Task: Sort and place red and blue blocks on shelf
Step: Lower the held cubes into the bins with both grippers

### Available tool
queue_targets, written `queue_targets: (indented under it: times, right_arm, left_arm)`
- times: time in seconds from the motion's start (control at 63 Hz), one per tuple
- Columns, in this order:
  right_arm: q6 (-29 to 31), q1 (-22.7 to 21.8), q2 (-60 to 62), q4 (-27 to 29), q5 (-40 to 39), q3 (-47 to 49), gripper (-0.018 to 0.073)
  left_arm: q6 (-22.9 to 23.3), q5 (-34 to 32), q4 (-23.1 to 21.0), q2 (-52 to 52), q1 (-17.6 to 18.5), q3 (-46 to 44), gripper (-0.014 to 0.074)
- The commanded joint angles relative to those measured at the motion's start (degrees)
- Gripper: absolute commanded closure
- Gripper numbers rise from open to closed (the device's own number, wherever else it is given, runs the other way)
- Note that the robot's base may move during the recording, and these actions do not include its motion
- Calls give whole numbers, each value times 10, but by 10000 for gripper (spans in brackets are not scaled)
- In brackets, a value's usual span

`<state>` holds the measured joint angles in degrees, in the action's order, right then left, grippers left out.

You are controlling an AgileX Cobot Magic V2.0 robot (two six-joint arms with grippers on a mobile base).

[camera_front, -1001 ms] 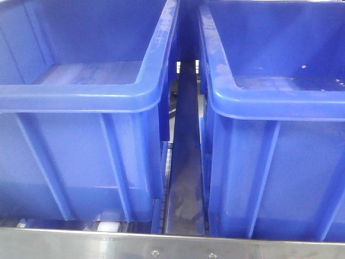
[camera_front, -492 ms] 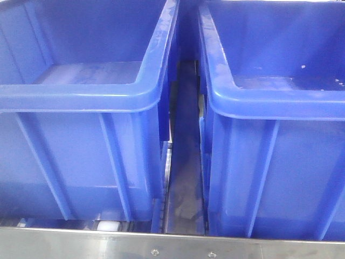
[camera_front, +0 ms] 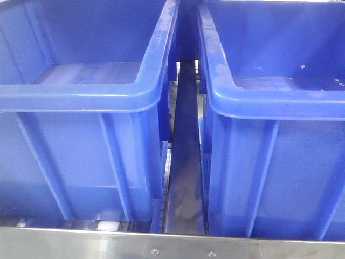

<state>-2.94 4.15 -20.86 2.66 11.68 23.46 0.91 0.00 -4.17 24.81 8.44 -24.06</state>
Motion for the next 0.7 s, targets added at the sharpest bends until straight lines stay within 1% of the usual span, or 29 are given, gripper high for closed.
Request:
queue_targets:
  times: [0.0, 0.191, 0.334, 0.556, 0.619, 0.683]
  right_arm:
    - [4, -3, -2, 1, -52, 16, 185]
    - [4, -3, -2, 1, -52, 16, 185]
    - [4, -3, -2, 1, -71, 16, 185]
    - [3, -2, -33, 33, -94, 16, 185]
    - [3, 0, -47, 51, -104, 18, 185]
    - [3, 0, -62, 56, -117, 19, 185]
  left_arm:
    - [1, -49, -4, 1, 1, -17, 276]
    - [1, -48, -4, 1, 1, -17, 276]
    - [1, -48, -5, 1, 1, -17, 275]
    - [1, -57, -6, 30, 1, -23, 271]
    - [1, -59, -6, 46, 4, -31, 271]
    - [1, -60, -6, 65, 11, -38, 271]
